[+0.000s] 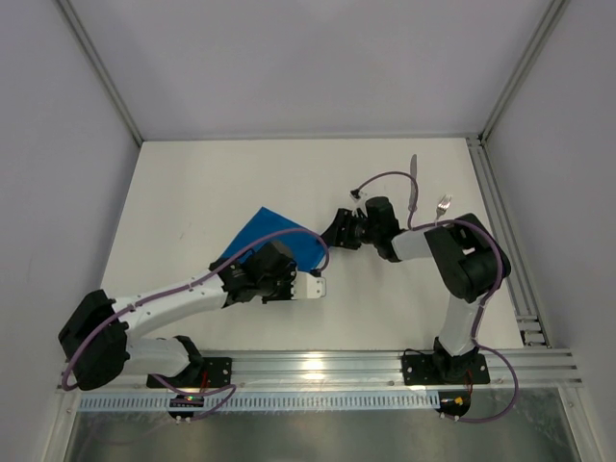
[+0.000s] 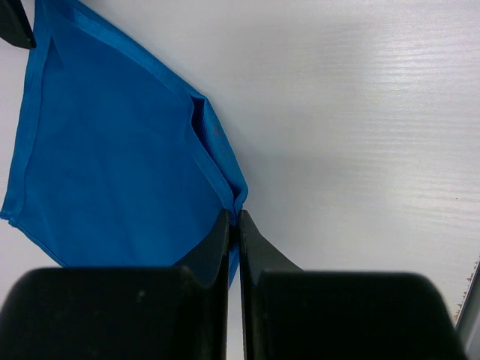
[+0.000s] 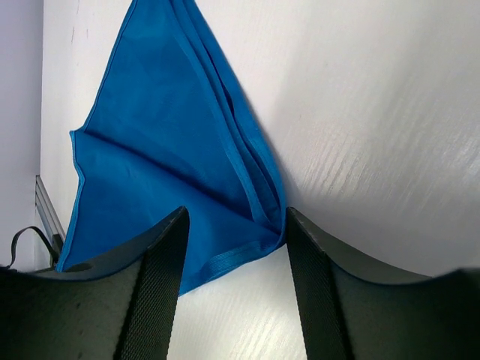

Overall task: Fold the napkin into a case and place the utensils inside
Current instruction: Pick up the upper triangle-folded napkin from the center of the board.

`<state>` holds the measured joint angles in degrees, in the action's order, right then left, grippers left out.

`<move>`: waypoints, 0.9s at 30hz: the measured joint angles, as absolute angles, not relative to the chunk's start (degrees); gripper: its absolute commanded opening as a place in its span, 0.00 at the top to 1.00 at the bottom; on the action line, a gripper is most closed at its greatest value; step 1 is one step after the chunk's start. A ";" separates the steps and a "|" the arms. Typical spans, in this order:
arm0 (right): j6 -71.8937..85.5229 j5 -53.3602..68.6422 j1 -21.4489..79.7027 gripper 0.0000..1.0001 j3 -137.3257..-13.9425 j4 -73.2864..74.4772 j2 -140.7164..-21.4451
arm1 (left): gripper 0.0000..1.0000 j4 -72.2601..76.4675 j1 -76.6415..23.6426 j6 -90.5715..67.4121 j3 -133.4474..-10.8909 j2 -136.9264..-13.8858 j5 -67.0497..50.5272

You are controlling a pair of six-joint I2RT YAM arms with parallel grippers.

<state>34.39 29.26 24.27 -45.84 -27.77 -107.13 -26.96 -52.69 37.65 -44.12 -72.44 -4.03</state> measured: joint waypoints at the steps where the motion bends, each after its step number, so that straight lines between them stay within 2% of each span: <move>1: 34.41 29.26 24.27 0.45 -45.67 -27.94 -107.13 | 1.00 -27.09 -52.66 37.65 -44.12 -72.27 -4.03; 8: 34.83 29.76 24.27 0.73 -44.62 -27.59 -107.63 | 1.00 -27.35 -52.31 37.63 -44.12 -71.57 -3.66; 9: 34.89 29.87 24.27 0.82 -44.47 -27.38 -107.66 | 1.00 -27.38 -52.25 37.58 -44.12 -71.55 -3.57; 13: 34.83 30.48 24.47 0.96 -44.01 -26.30 -107.66 | 1.00 -27.51 -51.88 37.41 -44.12 -71.33 -3.05; 27: 34.72 30.89 25.15 0.96 -42.06 -19.49 -103.37 | 1.00 -28.38 -50.52 36.45 -44.12 -69.34 -2.39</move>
<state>34.72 30.89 25.15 -42.06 -19.49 -103.37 -28.38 -50.52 36.45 -44.12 -69.34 -2.39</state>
